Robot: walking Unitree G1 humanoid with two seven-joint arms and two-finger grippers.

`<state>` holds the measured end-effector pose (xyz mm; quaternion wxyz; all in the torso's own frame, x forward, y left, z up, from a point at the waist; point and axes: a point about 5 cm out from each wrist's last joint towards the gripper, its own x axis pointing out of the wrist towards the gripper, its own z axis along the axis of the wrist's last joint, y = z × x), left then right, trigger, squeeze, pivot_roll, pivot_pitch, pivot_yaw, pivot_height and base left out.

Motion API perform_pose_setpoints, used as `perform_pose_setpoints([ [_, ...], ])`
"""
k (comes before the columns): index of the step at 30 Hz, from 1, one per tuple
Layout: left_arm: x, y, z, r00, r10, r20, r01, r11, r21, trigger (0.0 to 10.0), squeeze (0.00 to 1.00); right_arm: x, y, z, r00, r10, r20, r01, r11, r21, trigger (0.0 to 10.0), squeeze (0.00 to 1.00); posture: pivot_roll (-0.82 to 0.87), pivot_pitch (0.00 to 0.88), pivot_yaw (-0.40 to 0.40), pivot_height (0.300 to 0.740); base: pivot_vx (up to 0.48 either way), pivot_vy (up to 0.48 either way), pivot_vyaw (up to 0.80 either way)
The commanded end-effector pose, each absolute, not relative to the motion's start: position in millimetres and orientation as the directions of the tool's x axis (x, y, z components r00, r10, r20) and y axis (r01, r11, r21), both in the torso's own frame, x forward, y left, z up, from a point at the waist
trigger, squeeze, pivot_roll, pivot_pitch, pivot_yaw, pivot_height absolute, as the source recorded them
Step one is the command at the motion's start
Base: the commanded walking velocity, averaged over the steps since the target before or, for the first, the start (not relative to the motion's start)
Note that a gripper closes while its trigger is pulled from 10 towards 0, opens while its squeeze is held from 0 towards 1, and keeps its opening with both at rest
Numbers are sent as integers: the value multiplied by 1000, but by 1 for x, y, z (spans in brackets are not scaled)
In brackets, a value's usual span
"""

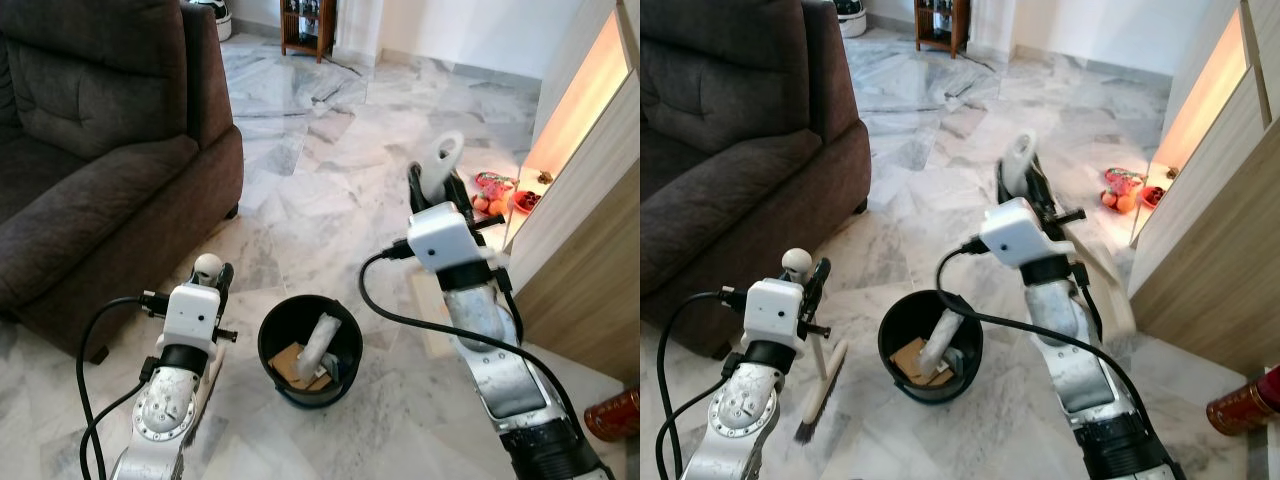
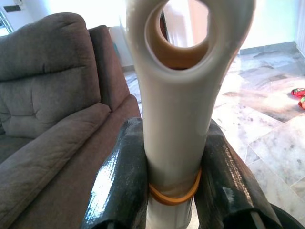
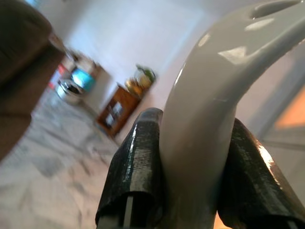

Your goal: Sweep floor

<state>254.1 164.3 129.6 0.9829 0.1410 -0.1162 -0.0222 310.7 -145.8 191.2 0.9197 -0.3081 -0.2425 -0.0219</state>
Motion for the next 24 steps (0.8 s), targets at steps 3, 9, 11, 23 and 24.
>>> perform_pose_setpoints([
  [3, 254, 163, 132, 966, -86, 246, 10, 956, 294, 10000, 0, 310, -165, 167, 913, 31, 408, 200, 835, -513, 10000, 0, 154, 111, -29, 740, 0, 0, 0],
  [9, 252, 165, 128, 970, -79, 230, 12, 960, 280, 10000, 0, 309, -179, 133, 956, -82, 282, 190, 907, -377, 10000, 0, 155, 119, -28, 740, 0, 0, 0],
  [11, 252, 166, 125, 973, -70, 220, 9, 963, 269, 10000, 0, 309, -182, 124, 962, -117, 247, 196, 926, -324, 10000, 0, 154, 119, -28, 740, 0, 0, 0],
  [23, 249, 174, 118, 980, -26, 198, -19, 975, 222, 10000, 0, 310, -187, 107, 969, -123, 212, 193, 918, -347, 10000, 0, 160, 128, -32, 740, 0, 0, 0],
  [24, 249, 174, 118, 980, -26, 198, -19, 975, 222, 10000, 0, 310, -187, 107, 969, -123, 212, 193, 918, -347, 10000, 0, 160, 128, -32, 740, 0, 0, 0],
])
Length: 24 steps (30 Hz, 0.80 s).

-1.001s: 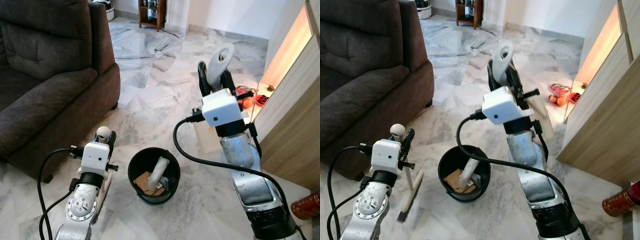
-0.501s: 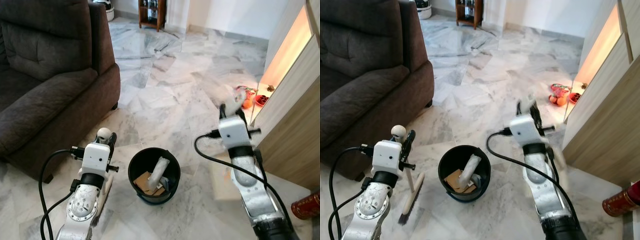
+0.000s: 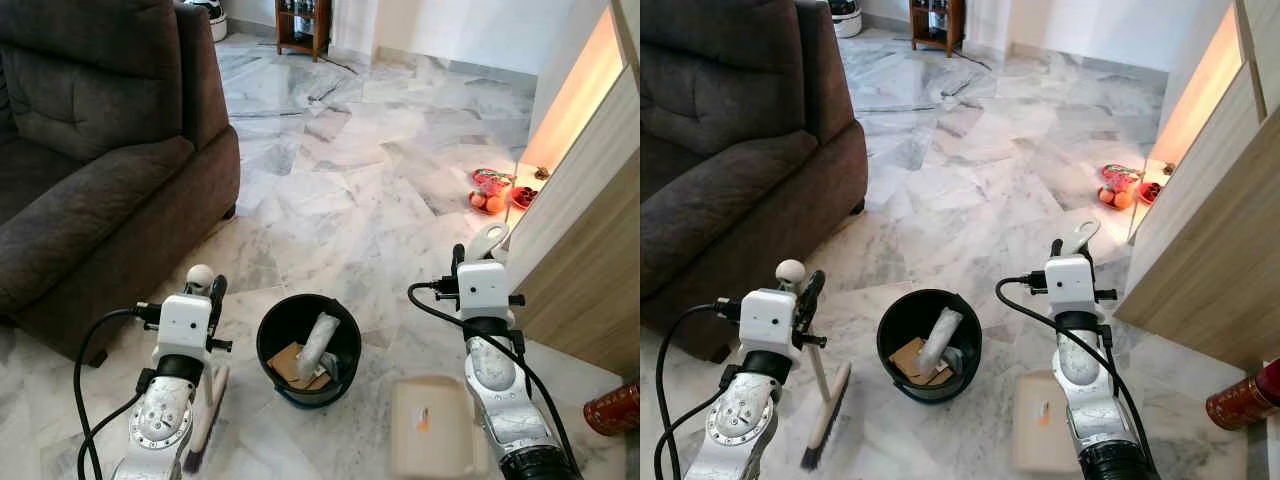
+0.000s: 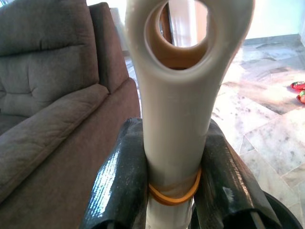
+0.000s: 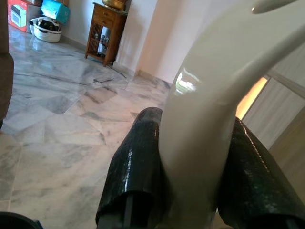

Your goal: Sweep floor

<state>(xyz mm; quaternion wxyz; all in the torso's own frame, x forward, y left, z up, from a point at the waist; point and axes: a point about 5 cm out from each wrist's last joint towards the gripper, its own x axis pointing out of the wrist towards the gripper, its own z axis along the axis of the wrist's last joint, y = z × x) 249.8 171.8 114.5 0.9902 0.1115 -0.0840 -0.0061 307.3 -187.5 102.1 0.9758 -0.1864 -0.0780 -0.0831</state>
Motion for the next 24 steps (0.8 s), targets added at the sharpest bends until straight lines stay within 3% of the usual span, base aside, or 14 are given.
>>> perform_pose_setpoints([
  [1, 248, 175, 117, 981, -23, 195, -21, 975, 220, 10000, 0, 310, -188, 104, 971, -121, 208, 187, 923, -336, 10000, 0, 160, 128, -32, 740, 0, 0, 0],
  [6, 245, 176, 114, 983, -17, 185, -23, 978, 208, 10000, 0, 313, -183, 100, 978, -80, 192, 122, 969, -215, 10000, 0, 153, 134, -34, 740, 0, 0, 0],
  [24, 243, 176, 104, 987, -22, 161, -11, 980, 200, 10000, 0, 315, -179, 93, 982, -47, 185, 80, 981, -176, 10000, 0, 150, 129, -35, 740, 0, 0, 0],
])
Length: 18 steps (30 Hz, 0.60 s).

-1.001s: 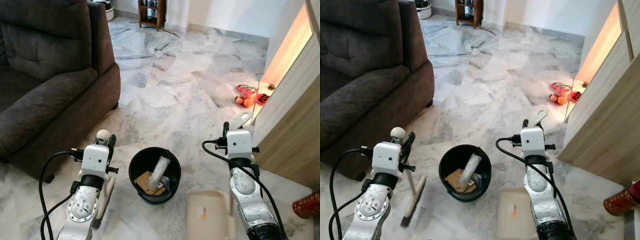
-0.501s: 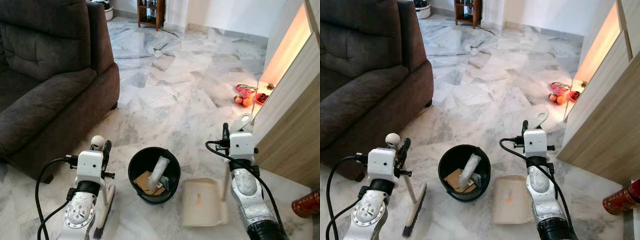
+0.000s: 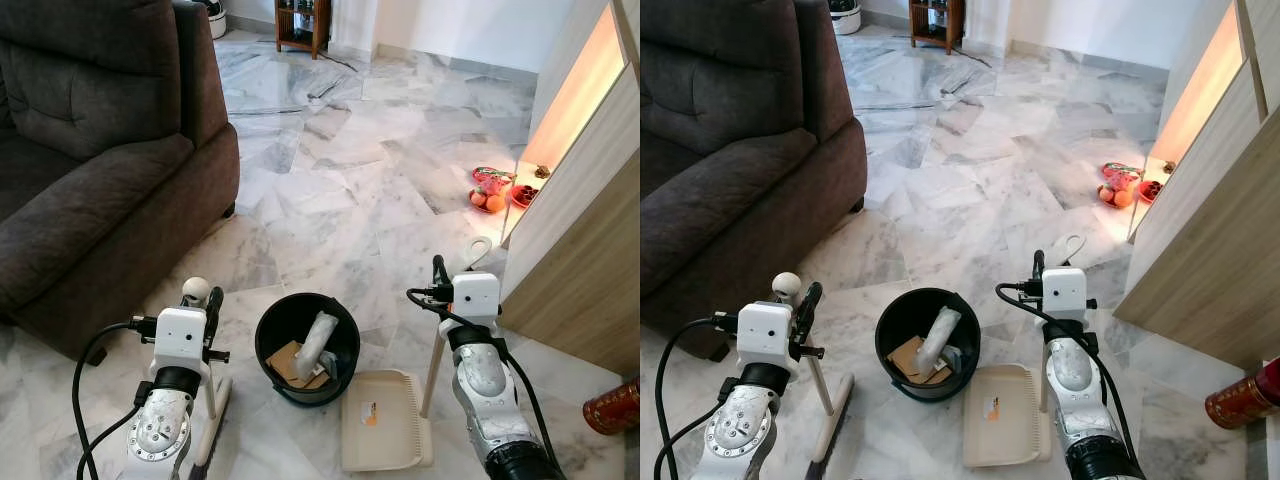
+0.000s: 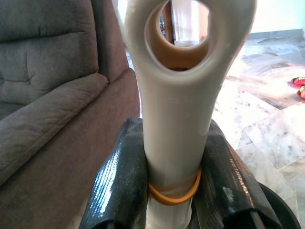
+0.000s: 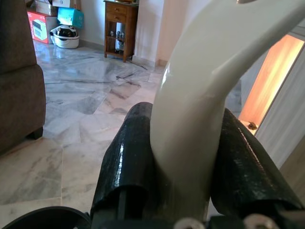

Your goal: Sweep floor

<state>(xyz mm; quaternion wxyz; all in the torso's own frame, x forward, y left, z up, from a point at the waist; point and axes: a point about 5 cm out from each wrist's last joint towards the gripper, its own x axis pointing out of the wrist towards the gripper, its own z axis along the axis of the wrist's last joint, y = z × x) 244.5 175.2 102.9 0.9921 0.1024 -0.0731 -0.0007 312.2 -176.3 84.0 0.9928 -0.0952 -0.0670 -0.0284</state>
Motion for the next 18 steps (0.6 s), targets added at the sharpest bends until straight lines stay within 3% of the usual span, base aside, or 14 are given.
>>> perform_pose_setpoints([
  [1, 243, 176, 103, 986, -24, 163, -9, 980, 201, 10000, 0, 316, -179, 93, 981, -46, 187, 80, 981, -175, 10000, 0, 150, 129, -35, 740, 0, 0, 0],
  [18, 243, 173, 104, 984, -40, 172, 5, 979, 202, 10000, 0, 317, -177, 93, 980, -27, 196, 62, 982, -176, 10000, 0, 161, 120, -37, 740, 0, 0, 0],
])
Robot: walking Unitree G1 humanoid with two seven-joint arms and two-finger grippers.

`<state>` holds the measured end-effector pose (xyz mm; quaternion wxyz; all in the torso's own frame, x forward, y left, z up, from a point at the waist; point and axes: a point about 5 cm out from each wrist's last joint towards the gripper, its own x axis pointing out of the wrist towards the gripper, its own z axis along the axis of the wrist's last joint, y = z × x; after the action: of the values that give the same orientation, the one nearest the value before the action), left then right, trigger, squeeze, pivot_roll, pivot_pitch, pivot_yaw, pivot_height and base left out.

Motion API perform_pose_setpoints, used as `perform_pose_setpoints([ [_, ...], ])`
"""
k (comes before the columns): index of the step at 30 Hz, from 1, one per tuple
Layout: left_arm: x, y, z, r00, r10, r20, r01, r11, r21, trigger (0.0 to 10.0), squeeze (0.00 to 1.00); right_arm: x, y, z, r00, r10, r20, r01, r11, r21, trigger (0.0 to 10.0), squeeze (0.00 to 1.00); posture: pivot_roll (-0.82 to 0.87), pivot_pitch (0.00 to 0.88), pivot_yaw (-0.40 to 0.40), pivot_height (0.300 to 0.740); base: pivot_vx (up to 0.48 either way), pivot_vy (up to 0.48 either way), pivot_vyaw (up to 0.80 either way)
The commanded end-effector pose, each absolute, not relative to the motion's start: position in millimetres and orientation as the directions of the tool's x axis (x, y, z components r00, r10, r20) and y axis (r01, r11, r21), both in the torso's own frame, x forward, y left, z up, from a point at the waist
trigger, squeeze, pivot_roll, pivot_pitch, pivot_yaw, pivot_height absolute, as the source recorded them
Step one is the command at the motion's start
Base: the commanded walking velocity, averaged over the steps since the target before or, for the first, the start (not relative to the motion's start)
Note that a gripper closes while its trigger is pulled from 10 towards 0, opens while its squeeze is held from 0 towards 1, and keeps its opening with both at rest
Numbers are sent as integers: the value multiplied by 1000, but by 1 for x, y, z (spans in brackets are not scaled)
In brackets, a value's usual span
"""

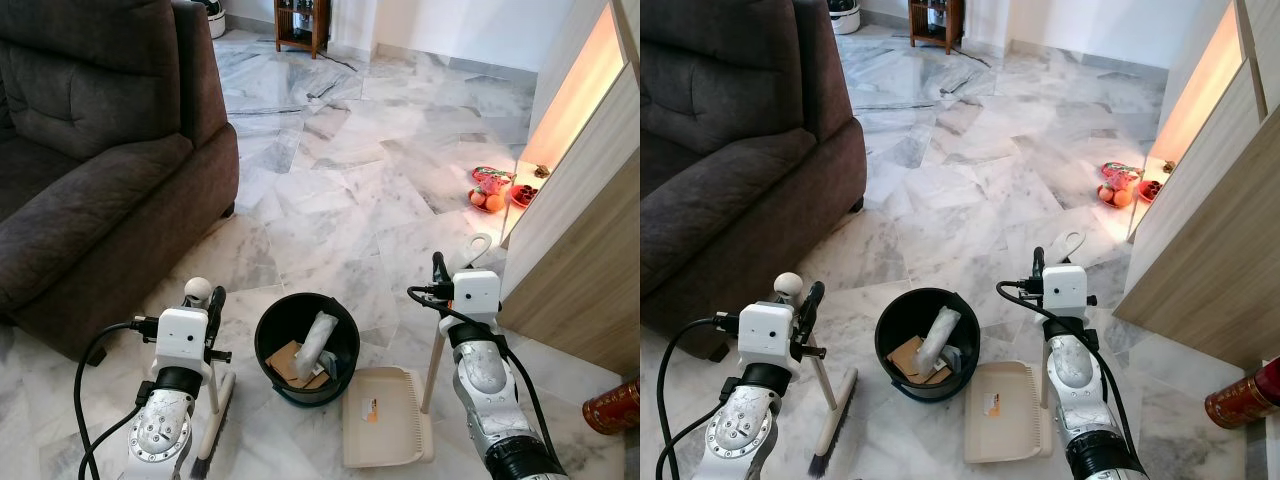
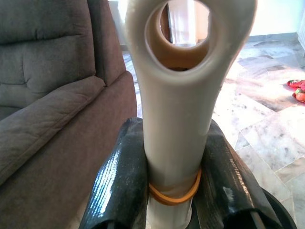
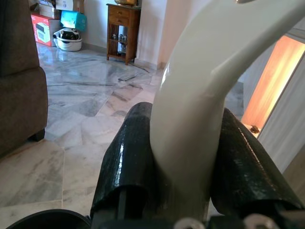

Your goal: Sweep floor

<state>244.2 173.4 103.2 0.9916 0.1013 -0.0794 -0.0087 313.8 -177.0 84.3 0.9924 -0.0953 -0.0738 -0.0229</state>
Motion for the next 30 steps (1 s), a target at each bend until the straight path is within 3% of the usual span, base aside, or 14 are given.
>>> perform_pose_setpoints([
  [1, 243, 173, 104, 984, -38, 173, 3, 980, 201, 10000, 0, 317, -176, 93, 980, -25, 197, 60, 983, -175, 10000, 0, 162, 124, -37, 740, 0, 0, 0],
  [10, 243, 174, 104, 984, -34, 174, -2, 979, 201, 10000, 0, 317, -174, 93, 980, -12, 198, 46, 984, -170, 10000, 0, 160, 131, -39, 740, -135, 0, 0],
  [30, 244, 173, 104, 983, -35, 178, -3, 978, 208, 10000, 0, 317, -174, 91, 982, -1, 191, 34, 985, -168, 10000, 0, 161, 132, -41, 740, -307, 0, 0],
])
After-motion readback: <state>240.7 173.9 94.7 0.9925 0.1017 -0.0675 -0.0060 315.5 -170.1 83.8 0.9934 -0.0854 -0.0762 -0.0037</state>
